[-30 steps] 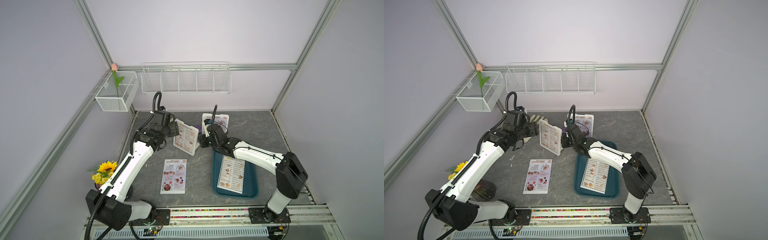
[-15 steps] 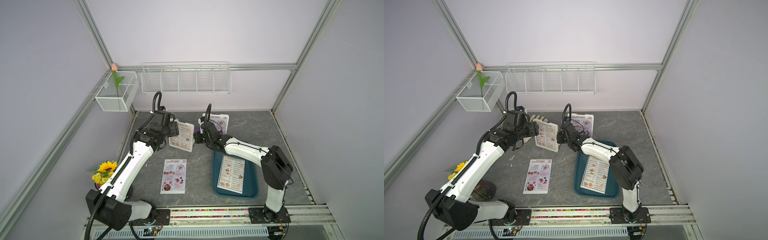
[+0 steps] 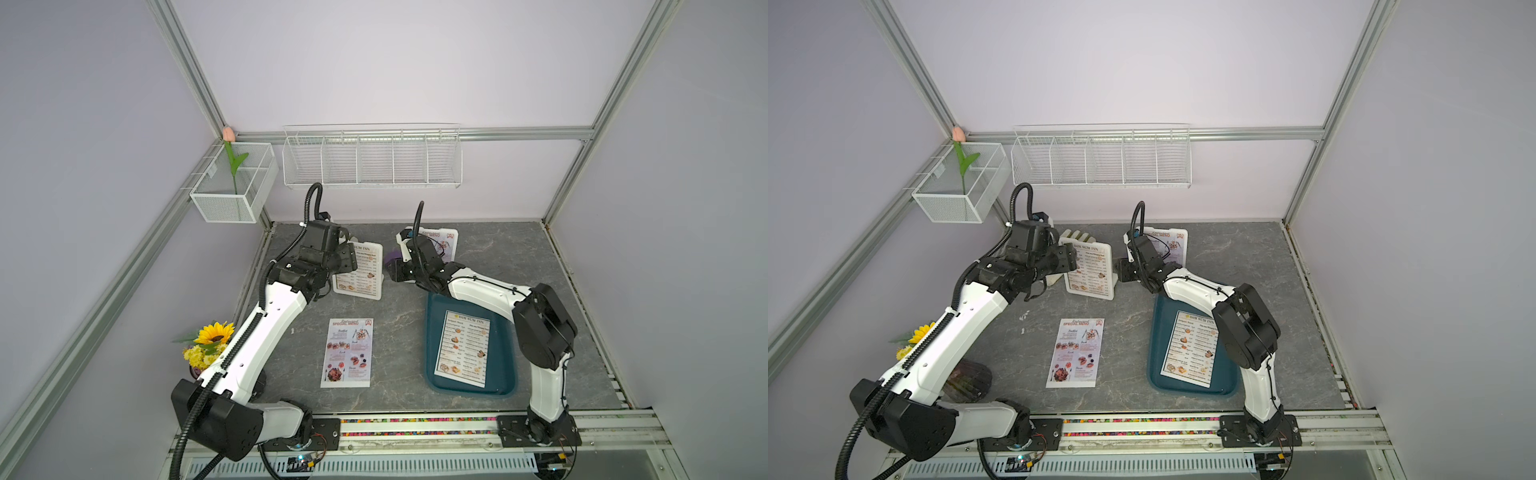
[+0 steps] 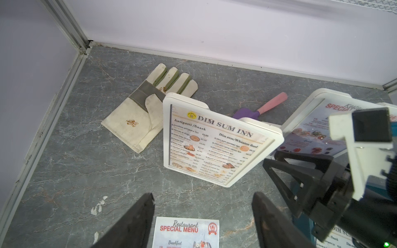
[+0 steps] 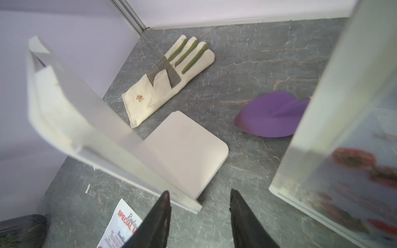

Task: Replace the menus in the menu holders
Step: Adjust the menu holder at the center of the board.

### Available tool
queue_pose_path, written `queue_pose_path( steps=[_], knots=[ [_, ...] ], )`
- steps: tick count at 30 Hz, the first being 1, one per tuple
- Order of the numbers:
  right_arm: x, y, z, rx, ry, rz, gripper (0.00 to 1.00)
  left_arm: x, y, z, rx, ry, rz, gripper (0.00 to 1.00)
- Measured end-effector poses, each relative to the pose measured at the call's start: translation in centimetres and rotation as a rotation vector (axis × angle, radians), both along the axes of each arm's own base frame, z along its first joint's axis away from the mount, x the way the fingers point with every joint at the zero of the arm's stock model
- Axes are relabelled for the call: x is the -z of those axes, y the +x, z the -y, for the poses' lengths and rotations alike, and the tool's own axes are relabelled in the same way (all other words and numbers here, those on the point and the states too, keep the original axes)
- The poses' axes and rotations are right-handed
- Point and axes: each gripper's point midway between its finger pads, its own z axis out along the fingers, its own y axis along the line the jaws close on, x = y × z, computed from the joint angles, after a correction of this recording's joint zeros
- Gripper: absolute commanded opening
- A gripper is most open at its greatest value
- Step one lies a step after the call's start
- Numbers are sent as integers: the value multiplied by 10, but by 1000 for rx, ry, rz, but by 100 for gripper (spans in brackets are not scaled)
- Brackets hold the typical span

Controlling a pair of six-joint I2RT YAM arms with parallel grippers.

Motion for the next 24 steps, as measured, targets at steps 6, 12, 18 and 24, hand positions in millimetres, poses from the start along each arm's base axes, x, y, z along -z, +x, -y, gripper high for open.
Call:
queue_pose_path(
  steps=[6, 12, 18, 24],
  knots=[
    [2, -21, -5, -67, -9, -11, 67, 0, 0, -1, -4, 0, 0, 75],
    [-1, -24, -17, -86, 5, 6, 57, -1, 2, 0, -2, -4, 7, 75],
    [11, -9, -20, -61, -16, 35, 45, -1, 3, 0, -2, -6, 10, 75],
    [20, 1, -18, -42, -31, 42, 42, 0, 4, 0, -3, -5, 8, 75]
  ],
)
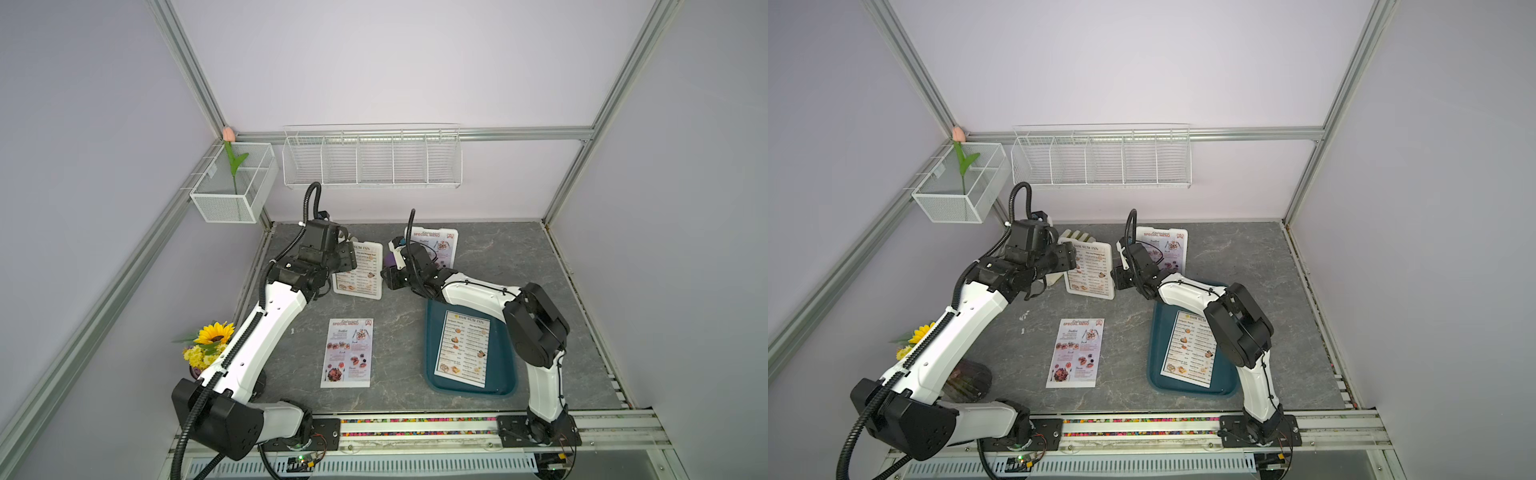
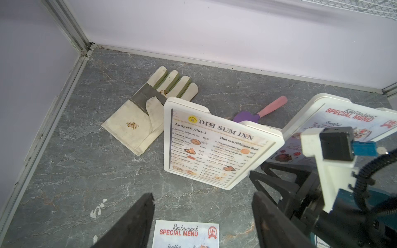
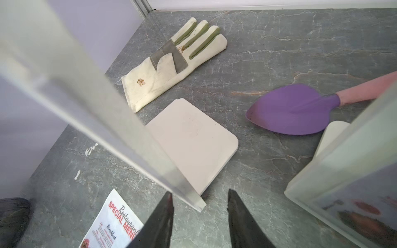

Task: Replace the menus in the menu holders
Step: Adjust the menu holder at the center of the board, then move the storage box to the center of the board.

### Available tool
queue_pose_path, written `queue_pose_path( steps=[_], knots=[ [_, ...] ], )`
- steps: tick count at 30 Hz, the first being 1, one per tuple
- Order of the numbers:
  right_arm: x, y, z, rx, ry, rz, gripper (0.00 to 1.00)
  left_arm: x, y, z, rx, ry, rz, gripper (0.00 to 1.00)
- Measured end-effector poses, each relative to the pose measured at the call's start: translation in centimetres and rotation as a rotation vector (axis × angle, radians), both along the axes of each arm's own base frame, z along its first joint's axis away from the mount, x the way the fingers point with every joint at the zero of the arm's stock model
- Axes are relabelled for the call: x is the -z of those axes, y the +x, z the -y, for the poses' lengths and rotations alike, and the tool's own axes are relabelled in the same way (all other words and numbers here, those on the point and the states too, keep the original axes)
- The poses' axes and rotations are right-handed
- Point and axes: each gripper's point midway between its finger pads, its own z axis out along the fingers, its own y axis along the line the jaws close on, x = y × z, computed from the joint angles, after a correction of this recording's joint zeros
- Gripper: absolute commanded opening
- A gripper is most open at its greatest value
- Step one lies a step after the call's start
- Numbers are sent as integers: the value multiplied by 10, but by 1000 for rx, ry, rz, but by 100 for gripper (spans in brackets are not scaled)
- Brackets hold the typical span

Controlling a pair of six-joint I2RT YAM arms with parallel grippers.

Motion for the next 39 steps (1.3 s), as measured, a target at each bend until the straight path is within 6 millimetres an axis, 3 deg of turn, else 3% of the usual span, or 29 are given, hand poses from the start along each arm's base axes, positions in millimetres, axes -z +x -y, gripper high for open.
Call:
queue_pose_path(
  steps=[11, 15, 20, 24, 27, 32, 39],
  knots=[
    [5, 13, -3, 11, 4, 11, 41, 3, 1, 0, 0, 3, -7, 74],
    [5, 9, -2, -2, 11, -1, 48, 4, 2, 1, 1, 4, -10, 74],
    [-11, -23, 20, -16, 5, -58, 59, 5, 1, 2, 7, -1, -14, 74],
    [-44, -58, 55, 22, 16, -92, 60, 7, 0, 8, 25, -10, -18, 74],
    [-55, -84, 88, 88, -12, -137, 60, 11, -4, 14, 44, -13, -24, 74],
    [-32, -108, 118, 193, -142, -219, 60, 12, -10, 24, 68, -22, -27, 73],
    [19, -132, 115, 242, -353, -296, 51, -1, -17, 24, 74, -42, 7, 73]
  ],
)
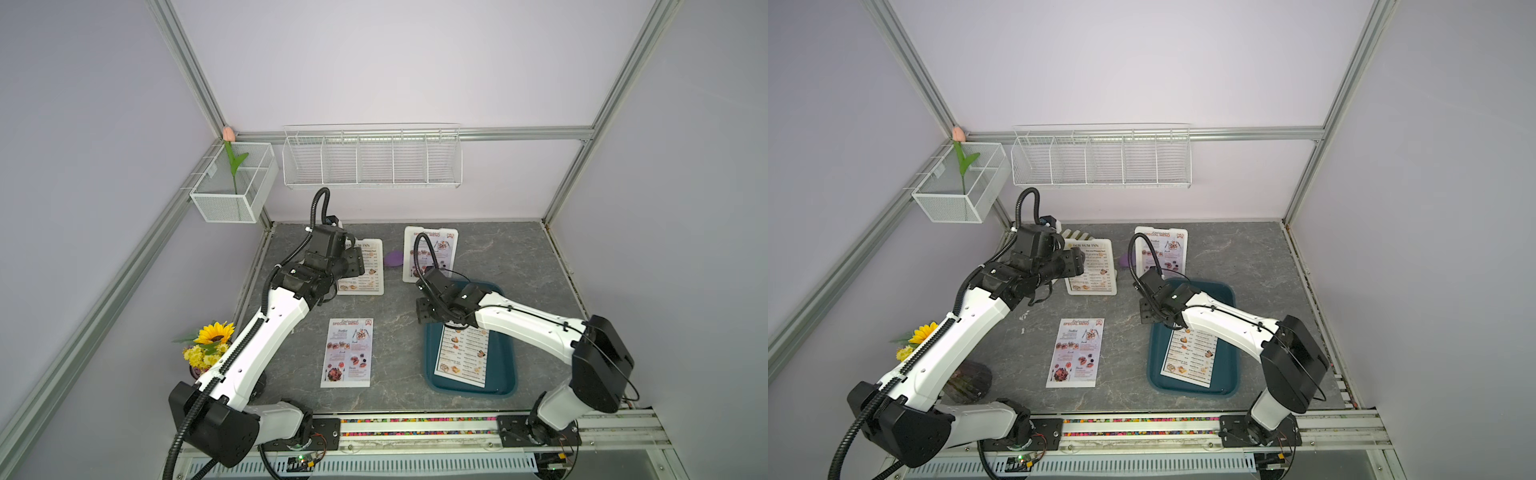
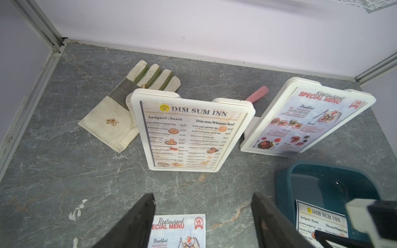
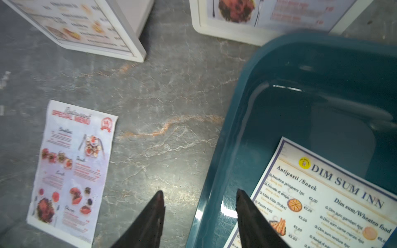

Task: Replace the menus in the menu holders
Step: Move the storage box to the center of the board.

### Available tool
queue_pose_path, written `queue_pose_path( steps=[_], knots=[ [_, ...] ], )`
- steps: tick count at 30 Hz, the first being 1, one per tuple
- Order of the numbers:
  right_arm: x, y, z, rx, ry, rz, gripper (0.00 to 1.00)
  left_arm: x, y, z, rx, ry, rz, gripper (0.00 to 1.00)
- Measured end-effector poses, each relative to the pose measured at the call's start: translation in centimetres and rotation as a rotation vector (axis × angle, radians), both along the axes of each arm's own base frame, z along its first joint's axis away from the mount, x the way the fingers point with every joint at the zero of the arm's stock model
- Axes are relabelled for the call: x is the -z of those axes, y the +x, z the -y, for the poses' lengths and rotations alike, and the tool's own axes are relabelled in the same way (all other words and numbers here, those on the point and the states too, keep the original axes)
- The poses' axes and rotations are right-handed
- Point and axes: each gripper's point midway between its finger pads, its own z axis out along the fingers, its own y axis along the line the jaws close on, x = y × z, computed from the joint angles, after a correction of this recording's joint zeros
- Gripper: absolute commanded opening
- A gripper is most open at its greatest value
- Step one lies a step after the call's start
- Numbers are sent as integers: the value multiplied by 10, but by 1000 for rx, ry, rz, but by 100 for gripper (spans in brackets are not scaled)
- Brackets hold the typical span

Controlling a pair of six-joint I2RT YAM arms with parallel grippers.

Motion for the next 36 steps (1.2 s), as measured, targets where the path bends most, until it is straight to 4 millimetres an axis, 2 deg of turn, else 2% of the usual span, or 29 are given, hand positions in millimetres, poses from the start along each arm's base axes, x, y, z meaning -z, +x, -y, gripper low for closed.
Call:
queue_pose_path(
  steps=[4, 7, 15, 20, 24, 29, 36],
  knots=[
    [28, -3, 3, 26, -87, -37, 40, -9, -5, -3, 0, -10, 23, 74],
    [36, -4, 10, 54, -129, -48, 33, -16, -9, -6, -4, -11, 39, 73],
    [29, -4, 40, 101, -221, -18, 23, -21, -15, -5, 3, 6, 55, 73],
    [19, 0, 75, 115, -279, 22, 21, -21, -15, -5, -1, 9, 56, 73],
    [20, 1, 100, 96, -341, 36, 19, -21, -14, -6, -4, 10, 58, 73],
    [20, 15, 124, 82, -368, 53, 18, -25, -13, -6, -6, 7, 66, 73],
    [19, 38, 146, 95, -321, 80, 15, -29, -7, -2, -5, 4, 70, 73]
  ],
)
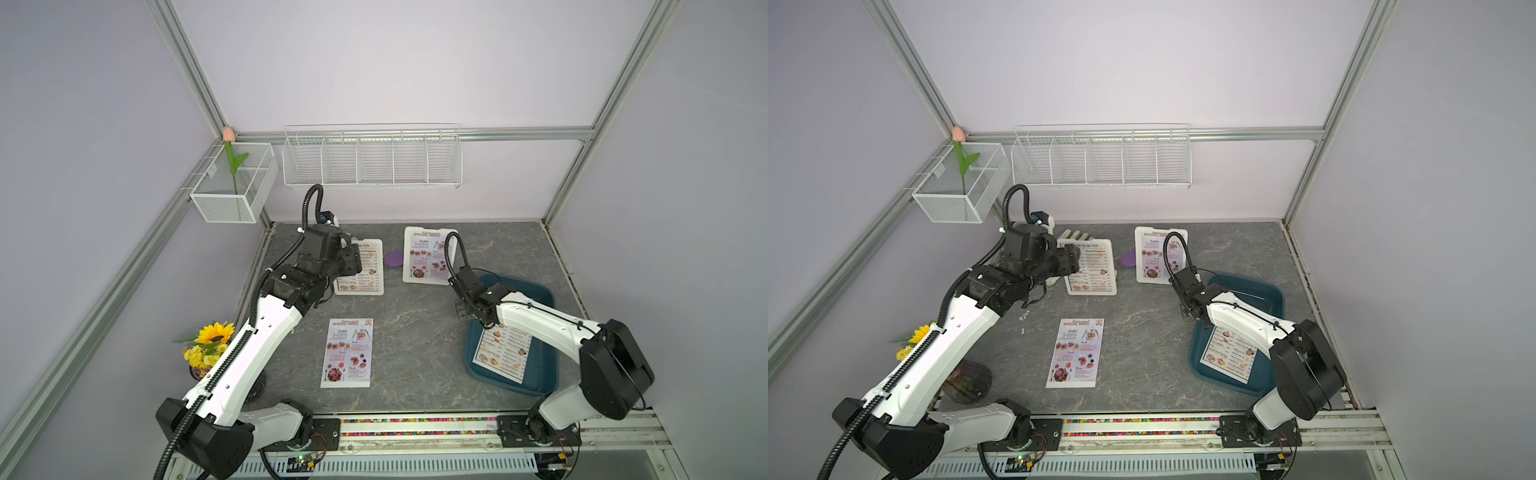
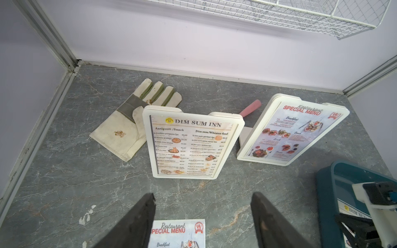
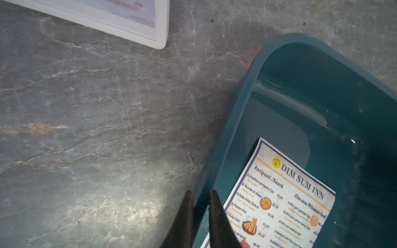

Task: Replace the menus in the menu holders
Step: Move the storage box to the center of the board.

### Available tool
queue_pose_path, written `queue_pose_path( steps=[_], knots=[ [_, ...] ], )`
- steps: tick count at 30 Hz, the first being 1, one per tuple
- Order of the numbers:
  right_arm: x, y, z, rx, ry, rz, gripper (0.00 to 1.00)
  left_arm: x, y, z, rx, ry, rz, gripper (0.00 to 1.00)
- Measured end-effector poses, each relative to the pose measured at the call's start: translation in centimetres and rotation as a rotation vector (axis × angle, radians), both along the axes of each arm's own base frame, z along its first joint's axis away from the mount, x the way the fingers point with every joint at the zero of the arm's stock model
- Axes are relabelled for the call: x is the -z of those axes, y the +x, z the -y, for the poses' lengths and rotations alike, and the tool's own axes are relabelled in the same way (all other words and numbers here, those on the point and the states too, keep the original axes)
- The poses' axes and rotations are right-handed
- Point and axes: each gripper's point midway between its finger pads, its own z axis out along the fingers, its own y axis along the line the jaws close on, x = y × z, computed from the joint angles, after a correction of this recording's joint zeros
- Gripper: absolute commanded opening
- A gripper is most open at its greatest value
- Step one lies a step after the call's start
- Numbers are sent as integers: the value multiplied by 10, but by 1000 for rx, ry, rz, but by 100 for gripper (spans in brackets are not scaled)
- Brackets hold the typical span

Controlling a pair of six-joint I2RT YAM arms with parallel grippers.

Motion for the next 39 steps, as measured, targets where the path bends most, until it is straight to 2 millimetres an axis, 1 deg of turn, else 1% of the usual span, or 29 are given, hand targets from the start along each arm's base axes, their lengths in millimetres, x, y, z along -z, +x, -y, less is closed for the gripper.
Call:
queue_pose_path(
  steps=[4, 6, 9, 17, 22, 26, 29, 31, 35, 37, 39],
  knots=[
    [-1, 13, 10, 1, 41, 2, 16, 4, 4, 5, 7, 3, -9, 73],
    [-2, 16, 12, -21, 51, 0, 16, 6, 5, 7, 11, 6, -16, 73],
    [-1, 19, 9, -91, 59, -13, 16, 8, 5, 9, 16, 9, -21, 73],
    [7, 30, -12, -280, 52, -54, 17, 11, 10, 12, 16, 14, -29, 73],
    [8, 32, -11, -316, 48, -64, 21, 1, 11, 12, 19, 12, -13, 73],
    [4, 31, -8, -318, 38, -72, 29, -6, 12, 12, 18, 9, 3, 73],
    [-2, 27, -6, -326, 37, -75, 36, -5, 13, 13, 19, 9, 1, 73],
    [-7, 25, -7, -334, 49, -76, 43, -4, 14, 13, 18, 11, -1, 73],
    [-31, 26, -17, -368, 93, -43, 63, -3, 14, 13, 19, 18, -10, 74],
    [-43, 30, -23, -395, 127, -10, 69, -3, 15, 14, 21, 21, -11, 74],
    [-53, 37, -29, -413, 163, 25, 73, -3, 15, 14, 22, 24, -12, 74]
  ],
)
